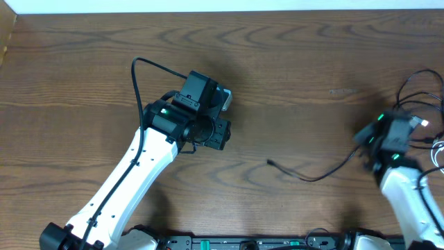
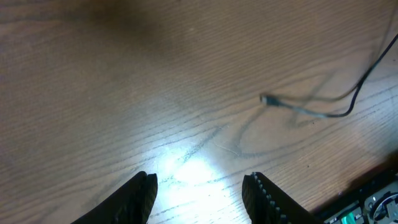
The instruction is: Untangle cables
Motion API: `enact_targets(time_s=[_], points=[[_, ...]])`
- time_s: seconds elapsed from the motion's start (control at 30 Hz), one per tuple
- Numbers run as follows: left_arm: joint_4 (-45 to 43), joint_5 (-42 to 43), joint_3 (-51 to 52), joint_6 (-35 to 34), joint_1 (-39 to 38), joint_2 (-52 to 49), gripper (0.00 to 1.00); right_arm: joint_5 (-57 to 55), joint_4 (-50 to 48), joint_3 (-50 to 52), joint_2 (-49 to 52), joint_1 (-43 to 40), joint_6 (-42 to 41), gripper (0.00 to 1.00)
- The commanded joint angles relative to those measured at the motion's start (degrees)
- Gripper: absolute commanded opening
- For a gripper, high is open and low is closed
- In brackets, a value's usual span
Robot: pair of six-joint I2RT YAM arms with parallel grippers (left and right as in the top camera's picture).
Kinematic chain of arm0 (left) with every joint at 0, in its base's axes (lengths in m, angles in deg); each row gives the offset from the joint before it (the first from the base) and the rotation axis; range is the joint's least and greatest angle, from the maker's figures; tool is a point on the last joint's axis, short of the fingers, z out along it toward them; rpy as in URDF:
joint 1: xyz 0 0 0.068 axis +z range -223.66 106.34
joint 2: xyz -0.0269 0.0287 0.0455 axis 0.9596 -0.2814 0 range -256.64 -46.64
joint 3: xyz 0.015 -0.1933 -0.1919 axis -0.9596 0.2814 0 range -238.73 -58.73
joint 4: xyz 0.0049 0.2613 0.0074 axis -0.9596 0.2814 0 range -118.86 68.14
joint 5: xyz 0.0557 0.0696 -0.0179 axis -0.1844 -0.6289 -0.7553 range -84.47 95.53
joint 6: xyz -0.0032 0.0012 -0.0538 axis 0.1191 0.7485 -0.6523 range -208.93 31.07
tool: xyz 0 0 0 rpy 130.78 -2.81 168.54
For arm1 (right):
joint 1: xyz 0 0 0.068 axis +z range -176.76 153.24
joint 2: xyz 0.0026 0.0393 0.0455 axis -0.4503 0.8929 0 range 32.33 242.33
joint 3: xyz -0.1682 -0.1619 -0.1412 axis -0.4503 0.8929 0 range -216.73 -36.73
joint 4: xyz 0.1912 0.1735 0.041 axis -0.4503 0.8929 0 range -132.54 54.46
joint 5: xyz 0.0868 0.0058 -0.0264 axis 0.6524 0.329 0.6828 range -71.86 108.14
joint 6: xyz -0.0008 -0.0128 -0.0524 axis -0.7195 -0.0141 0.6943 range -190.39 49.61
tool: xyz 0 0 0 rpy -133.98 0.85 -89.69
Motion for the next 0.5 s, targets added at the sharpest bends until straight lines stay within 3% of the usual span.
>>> enact_targets(time_s=[0.0, 0.23, 0.33, 0.47], points=[[0.24, -0.37, -1.05, -0.50, 0.24, -0.02, 0.50, -3.13, 2.71, -9.66, -0.48, -3.65, 8.61, 0.01], [0.22, -0.37, -1.05, -0.52, 0.24, -0.04, 0.50, -2.03, 7.43, -17.31, -0.48, -9.55, 10.34, 0.01], [0.17, -0.37, -1.05, -0.50, 0.24, -0.04, 0.50, 7.74, 12.66, -17.33, -0.26, -9.88, 12.74, 0.03], [0.00, -0.37, -1.05, -0.52, 0.24, -0.04, 0.50, 31.19, 23.32, -17.27, 0.96, -8.44, 20.33, 0.18]])
